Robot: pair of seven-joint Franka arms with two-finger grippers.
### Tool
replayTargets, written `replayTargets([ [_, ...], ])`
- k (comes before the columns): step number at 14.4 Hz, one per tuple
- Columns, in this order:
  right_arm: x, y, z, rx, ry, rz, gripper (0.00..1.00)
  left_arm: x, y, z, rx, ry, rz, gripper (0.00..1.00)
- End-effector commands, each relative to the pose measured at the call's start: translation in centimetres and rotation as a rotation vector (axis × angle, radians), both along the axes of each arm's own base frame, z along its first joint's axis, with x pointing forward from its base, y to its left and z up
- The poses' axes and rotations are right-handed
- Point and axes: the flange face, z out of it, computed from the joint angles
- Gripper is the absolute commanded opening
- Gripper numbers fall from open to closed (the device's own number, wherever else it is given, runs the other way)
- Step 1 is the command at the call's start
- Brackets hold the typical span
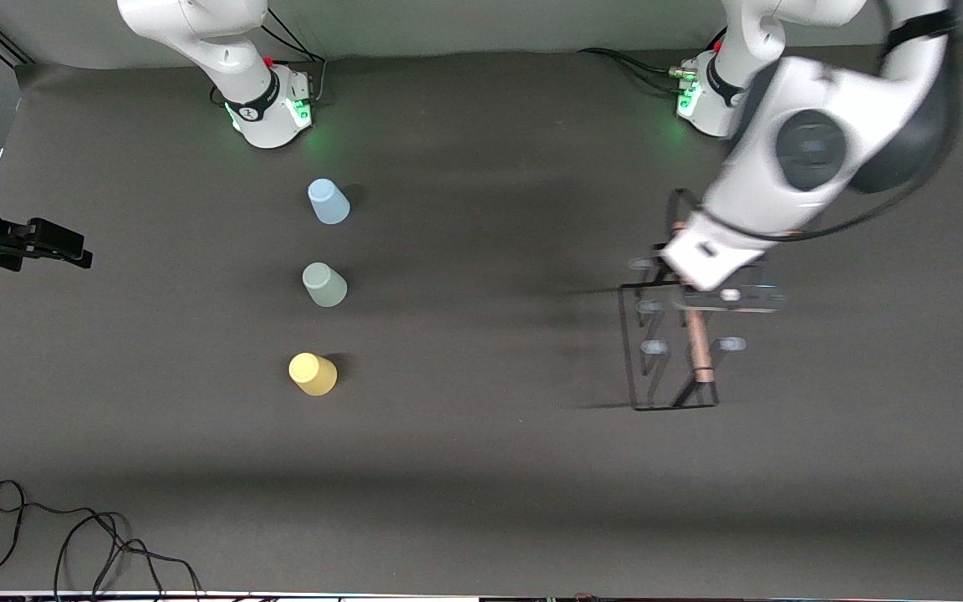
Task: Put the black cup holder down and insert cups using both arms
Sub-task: 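Carry the rack with the left gripper to the table middle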
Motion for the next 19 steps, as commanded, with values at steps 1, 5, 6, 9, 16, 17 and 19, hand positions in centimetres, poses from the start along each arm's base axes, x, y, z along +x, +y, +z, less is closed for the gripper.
replayTargets([
  [1, -0.3, -0.2, 0.5, -0.007, 0.012, 0.003, 1.0, -1.9, -10.6, -2.1, 0.005, -0.016, -0.012, 0.0],
  [5, -0.3, -0.2, 0.5, -0.009, 0.012, 0.003, 1.0, -5.7, -20.3, -5.9, -0.06, 0.028, -0.021, 0.0],
  [6, -0.3, -0.2, 0.5, -0.007, 0.012, 0.003, 1.0, -6.6, -22.2, -7.0, -0.076, 0.008, -0.019, 0.0],
  [9, -0.3, -0.2, 0.5, -0.009, 0.012, 0.001, 1.0, -10.4, -27.5, -10.7, -0.106, -0.031, -0.045, 0.0],
  [16, -0.4, -0.4, 0.5, -0.009, 0.017, -0.001, 1.0, -11.6, -31.4, -11.1, -0.163, -0.045, 0.01, 0.0],
  [17, -0.4, -0.3, 0.5, -0.009, 0.017, -0.001, 1.0, -11.9, -31.7, -11.2, -0.162, -0.044, 0.009, 0.0],
  [19, -0.7, 0.3, 0.1, -0.001, 0.03, -0.01, 1.0, -11.9, -32.0, -11.8, -0.161, -0.044, 0.004, 0.0],
])
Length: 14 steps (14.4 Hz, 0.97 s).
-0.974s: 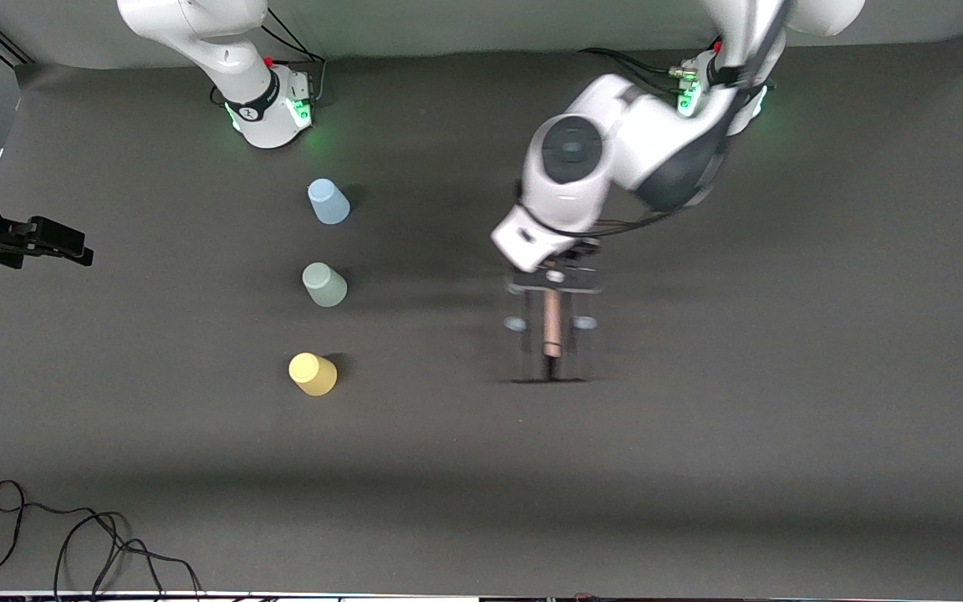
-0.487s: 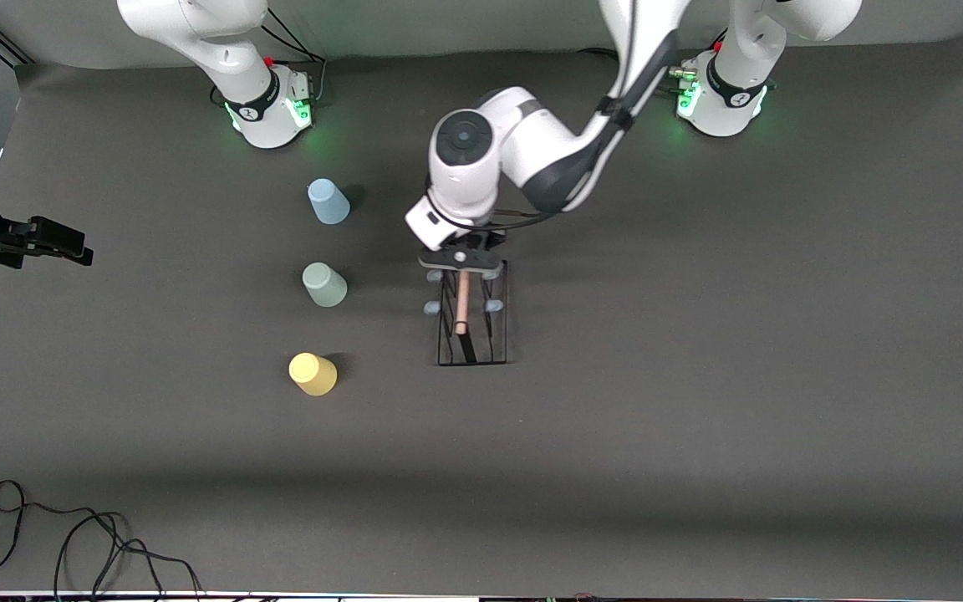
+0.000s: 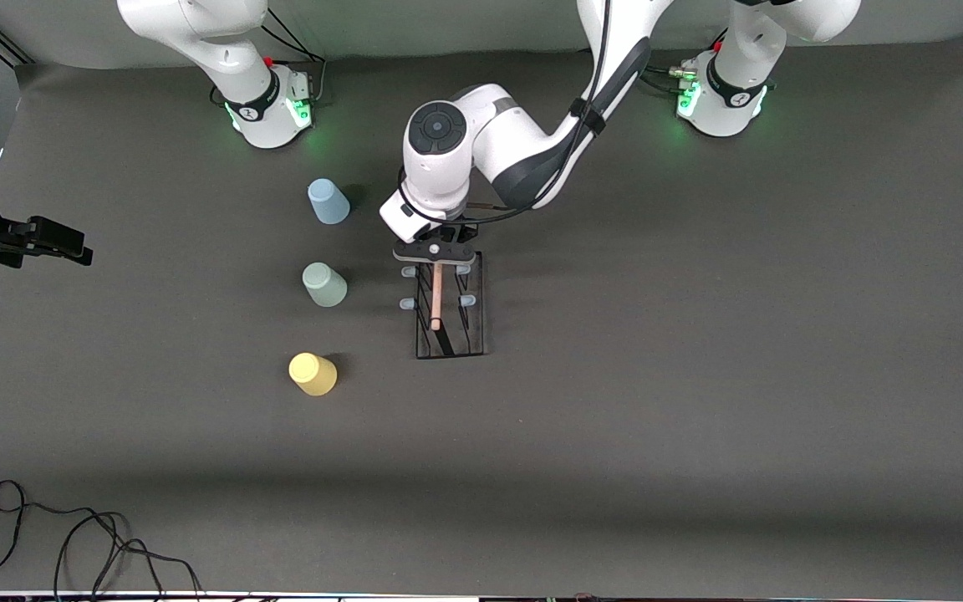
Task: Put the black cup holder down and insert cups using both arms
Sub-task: 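Release the rack with the left gripper while the right gripper reaches the green cup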
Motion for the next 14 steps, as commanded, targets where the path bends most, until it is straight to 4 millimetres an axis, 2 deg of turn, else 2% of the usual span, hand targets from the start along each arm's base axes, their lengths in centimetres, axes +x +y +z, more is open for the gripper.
replayTargets([
  [1, -0.6, 0.8, 0.2, -0.001, 0.016, -0.011, 1.0, 0.0, -1.4, -0.1, -0.016, -0.005, 0.018, 0.0],
  [3, -1.0, 4.1, -0.6, -0.011, 0.035, -0.042, 1.0, 0.1, -1.6, -0.2, -0.017, -0.006, 0.018, 0.0],
  [5, -1.3, 7.6, -1.9, -0.027, 0.057, -0.078, 1.0, 0.4, -1.6, 0.0, -0.025, -0.023, 0.016, 0.58],
  [6, -1.5, 8.8, -2.7, -0.031, 0.069, -0.077, 1.0, 0.7, -1.5, 0.2, -0.035, -0.033, 0.017, 0.72],
  [7, -1.8, 9.7, -3.5, -0.037, 0.081, -0.09, 1.0, 0.9, -1.3, 0.3, -0.035, -0.038, 0.011, 0.99],
  [9, -2.3, 12.1, -5.1, -0.038, 0.098, -0.115, 1.0, 1.7, -0.8, 1.5, -0.047, -0.046, 0.026, 1.0],
  [10, -2.8, 12.8, -6.1, -0.029, 0.099, -0.142, 1.0, 2.8, -0.2, 2.5, -0.06, -0.05, 0.049, 1.0],
  [11, -3.4, 13.1, -7.4, -0.017, 0.088, -0.161, 1.0, 3.6, 0.5, 3.9, -0.067, -0.054, 0.067, 1.0],
  [12, -4.4, 13.1, -8.9, -0.006, 0.07, -0.162, 1.0, 4.1, 0.9, 6.5, -0.09, -0.083, 0.072, 1.0],
  [14, -6.5, 13.3, -12.8, 0.011, 0.031, -0.156, 1.0, 5.2, 3.0, 10.0, -0.064, -0.127, 0.08, 1.0],
])
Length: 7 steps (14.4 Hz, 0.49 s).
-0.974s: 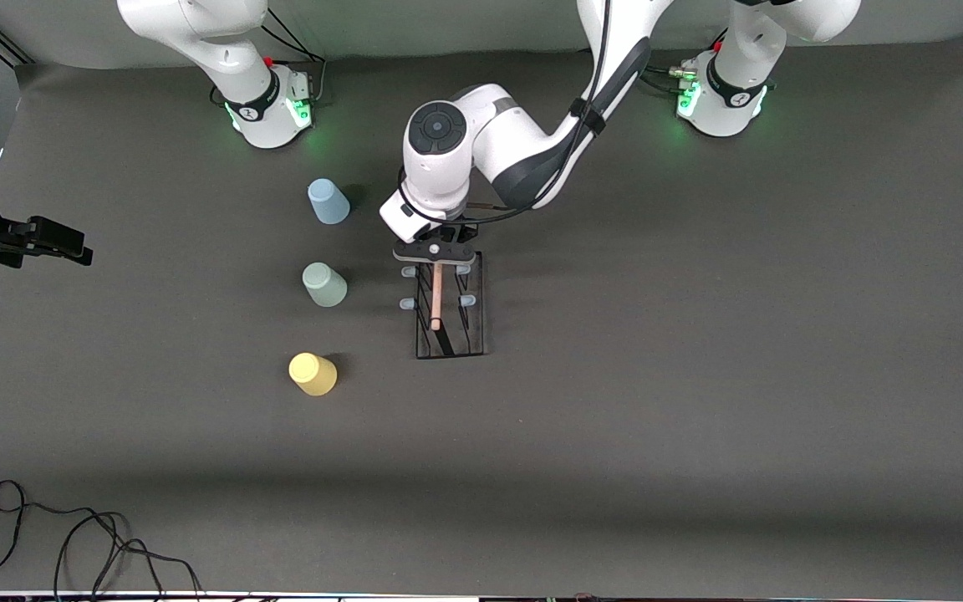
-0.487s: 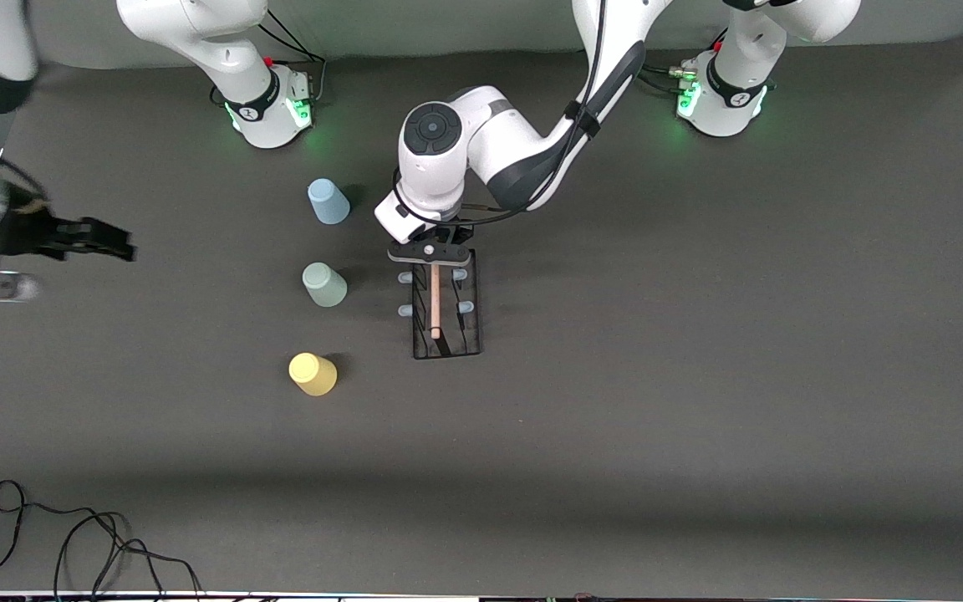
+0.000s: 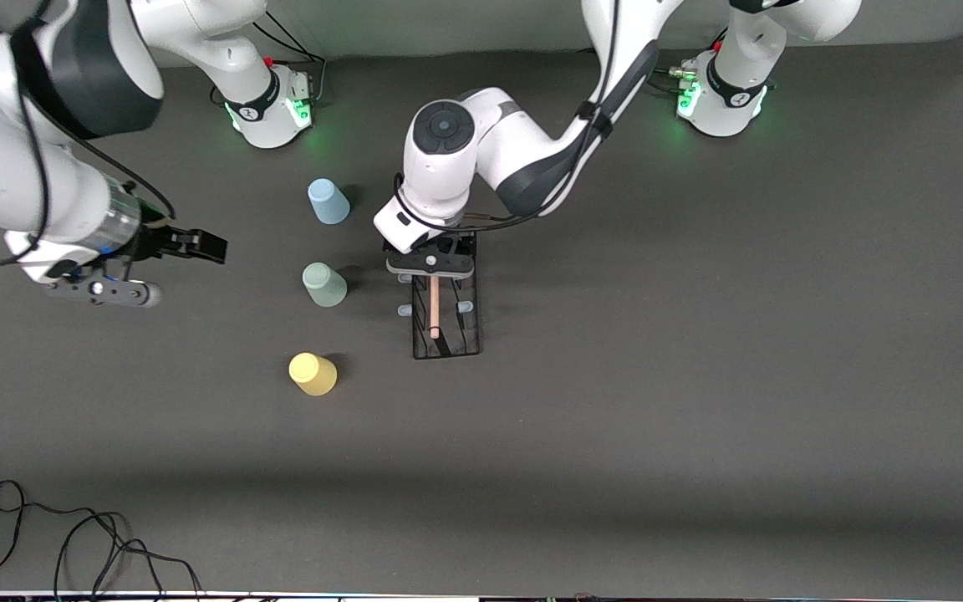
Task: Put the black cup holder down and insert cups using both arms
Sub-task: 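Release the rack with the left gripper while the right gripper reaches the green cup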
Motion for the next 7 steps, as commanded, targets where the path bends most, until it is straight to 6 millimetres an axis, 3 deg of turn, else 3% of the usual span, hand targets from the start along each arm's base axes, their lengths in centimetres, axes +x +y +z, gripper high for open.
replayTargets([
  [1, -4.4, 0.4, -4.6, 0.034, -0.047, -0.017, 1.0, 1.5, 4.0, 6.5, 0.066, -0.054, 0.027, 1.0],
  [2, -5.0, 1.1, -6.5, 0.032, -0.054, -0.033, 1.0, 2.7, 6.2, 8.6, 0.076, -0.068, 0.053, 1.0],
  [4, -6.0, 2.8, -10.2, 0.035, -0.091, -0.034, 1.0, 4.7, 10.4, 11.1, 0.076, -0.073, 0.11, 1.0],
  [7, -6.1, 4.8, -15.5, 0.056, -0.126, -0.05, 1.0, 6.7, 20.7, 13.4, 0.127, -0.055, 0.093, 1.0],
])
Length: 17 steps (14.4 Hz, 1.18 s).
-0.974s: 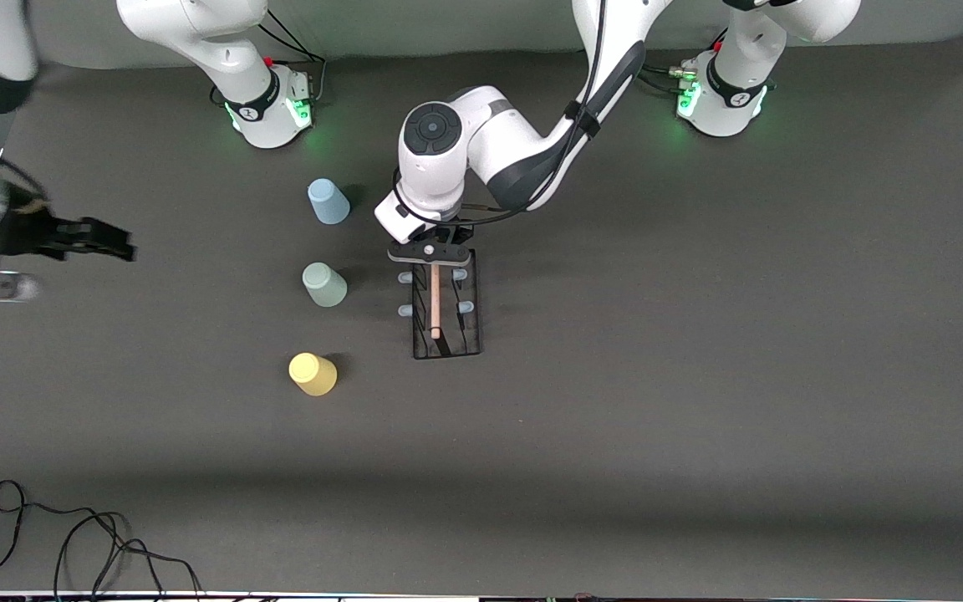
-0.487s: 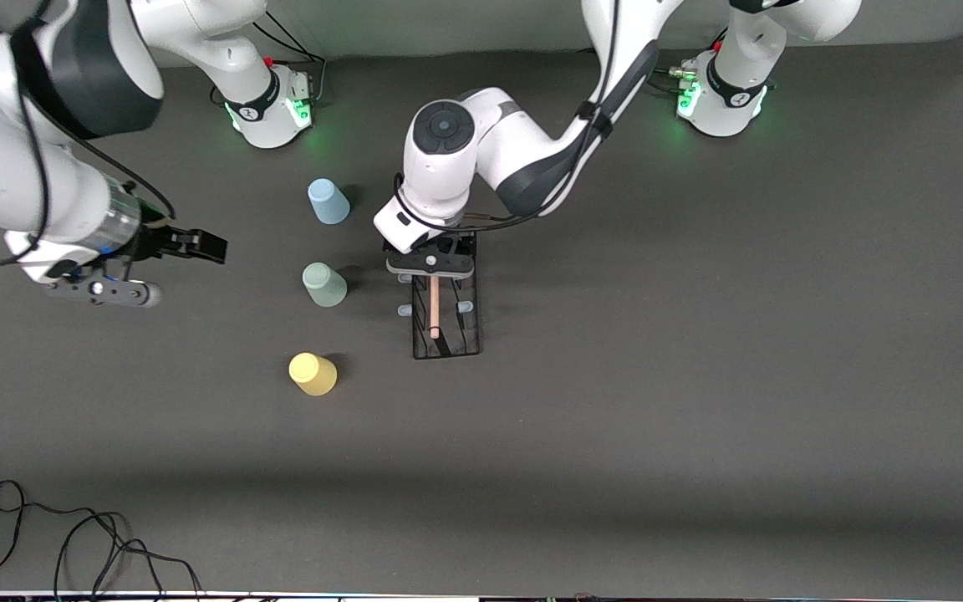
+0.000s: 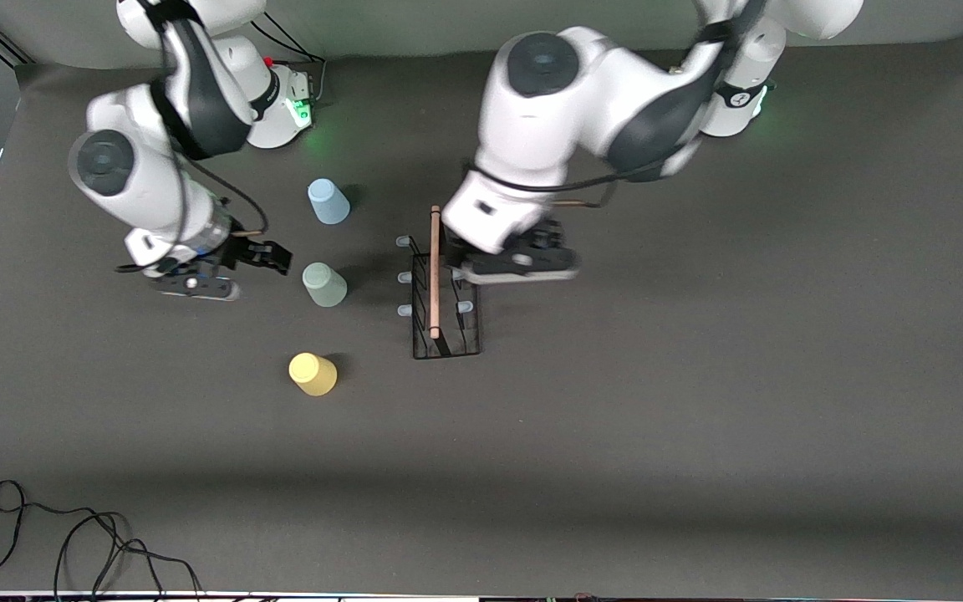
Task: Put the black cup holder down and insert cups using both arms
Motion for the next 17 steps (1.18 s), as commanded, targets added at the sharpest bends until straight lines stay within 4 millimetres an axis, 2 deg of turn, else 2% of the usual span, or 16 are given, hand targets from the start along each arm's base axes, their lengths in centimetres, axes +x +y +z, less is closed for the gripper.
replayTargets([
  [1, -0.3, 1.2, -4.0, 0.035, -0.016, -0.043, 1.0, 0.6, 10.9, 1.7, 0.079, 0.071, -0.074, 1.0],
  [5, -1.7, 0.7, -10.6, 0.018, -0.023, -0.057, 1.0, 3.8, 25.8, 3.2, 0.122, 0.171, -0.186, 1.0],
  [7, -2.8, 0.4, -13.9, 0.006, -0.03, -0.056, 1.0, 3.3, 32.5, 3.5, 0.114, 0.169, -0.213, 1.0],
  [9, -3.8, 1.2, -16.2, -0.002, -0.042, -0.033, 1.0, 2.4, 37.9, 2.9, 0.106, 0.173, -0.241, 1.0],
  [10, -3.9, 1.1, -16.9, -0.007, -0.035, -0.034, 1.0, 2.2, 39.3, 2.4, 0.105, 0.172, -0.23, 1.0],
  [13, -4.1, 1.4, -17.2, 0.017, -0.019, -0.077, 1.0, 0.7, 41.5, 1.2, 0.13, 0.191, -0.204, 1.0],
  [15, -4.6, 2.6, -17.2, 0.02, -0.017, -0.058, 1.0, -1.3, 42.3, 2.2, 0.149, 0.174, -0.202, 1.0],
  [17, -4.7, 2.6, -17.5, 0.017, -0.007, -0.055, 1.0, -1.8, 42.7, 3.2, 0.148, 0.166, -0.192, 1.0],
])
